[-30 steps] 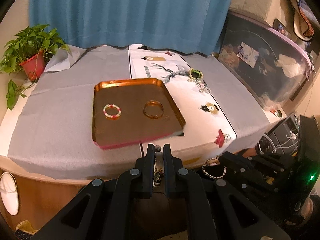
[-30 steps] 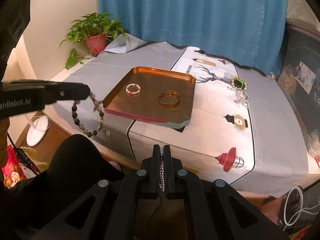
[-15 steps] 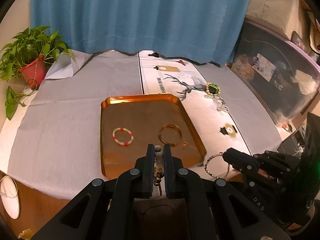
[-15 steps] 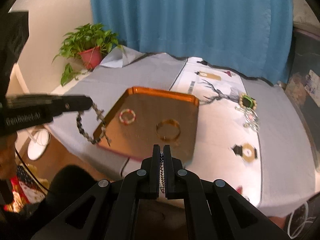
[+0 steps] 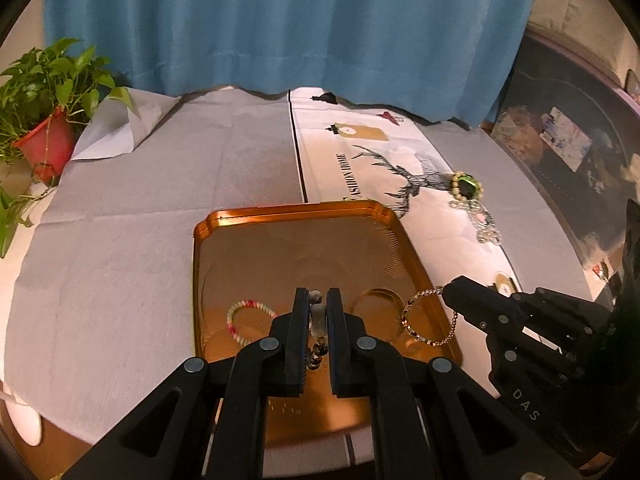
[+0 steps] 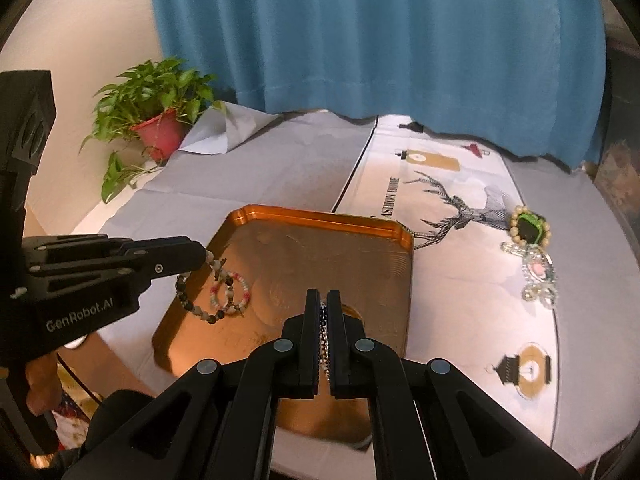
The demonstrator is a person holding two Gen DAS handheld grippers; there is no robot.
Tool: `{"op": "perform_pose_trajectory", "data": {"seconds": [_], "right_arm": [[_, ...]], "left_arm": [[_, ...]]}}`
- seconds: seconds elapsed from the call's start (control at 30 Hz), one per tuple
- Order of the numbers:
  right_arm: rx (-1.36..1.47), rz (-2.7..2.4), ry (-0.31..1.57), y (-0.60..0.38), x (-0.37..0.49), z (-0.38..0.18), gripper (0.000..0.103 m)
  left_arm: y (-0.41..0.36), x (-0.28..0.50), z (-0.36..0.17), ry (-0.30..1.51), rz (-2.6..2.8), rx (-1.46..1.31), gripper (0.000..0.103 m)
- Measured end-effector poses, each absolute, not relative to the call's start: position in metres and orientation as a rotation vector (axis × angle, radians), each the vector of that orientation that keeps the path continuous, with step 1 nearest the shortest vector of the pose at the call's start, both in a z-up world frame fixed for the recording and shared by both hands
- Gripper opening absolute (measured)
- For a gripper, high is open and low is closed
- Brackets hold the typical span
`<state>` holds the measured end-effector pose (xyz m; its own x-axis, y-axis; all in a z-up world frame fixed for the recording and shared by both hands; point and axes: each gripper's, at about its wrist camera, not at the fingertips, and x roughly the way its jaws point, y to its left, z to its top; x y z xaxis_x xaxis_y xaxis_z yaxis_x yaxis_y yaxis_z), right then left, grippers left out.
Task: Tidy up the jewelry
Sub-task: 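Lower both bracelets into the tray and open both tools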
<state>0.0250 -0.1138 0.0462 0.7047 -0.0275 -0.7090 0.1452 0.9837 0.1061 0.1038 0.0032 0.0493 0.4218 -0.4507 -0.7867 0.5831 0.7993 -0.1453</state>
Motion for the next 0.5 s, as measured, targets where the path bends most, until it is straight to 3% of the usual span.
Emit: {"op": "perform_pose_trajectory", "data": {"seconds": [0.2, 0.23, 0.3, 0.33, 0.37, 0.5], "right_arm": [[0.202, -0.105, 0.846, -0.125, 0.050, 0.017, 0.005], [0.207, -0.110, 0.862, -0.127, 0.052, 0.012, 0.006], [0.187, -0.149, 0.936, -0.130, 0.061, -0.002, 0.024], [0.181, -0.160, 0.964, -0.131, 0.063, -0.008, 0.053], [0.179, -0.171, 0.988, -0.131, 0.062, -0.014, 0.071], [0.134, -0.189, 0.979, -0.127, 0.042, -0.013, 0.071]], "left_arm": [[-0.009, 0.129, 0.021, 0.970, -0.597, 0.202, 0.007], [-0.011, 0.134, 0.014, 0.981, -0.570, 0.224, 0.014], [-0.014, 0.142, 0.002, 1.020, -0.533, 0.255, 0.056], [-0.013, 0.144, -0.004, 1.040, -0.507, 0.269, 0.090], [-0.010, 0.144, -0.005, 1.038, -0.494, 0.264, 0.094], [0.002, 0.130, -0.005, 1.065, -0.485, 0.261, 0.094]]}}
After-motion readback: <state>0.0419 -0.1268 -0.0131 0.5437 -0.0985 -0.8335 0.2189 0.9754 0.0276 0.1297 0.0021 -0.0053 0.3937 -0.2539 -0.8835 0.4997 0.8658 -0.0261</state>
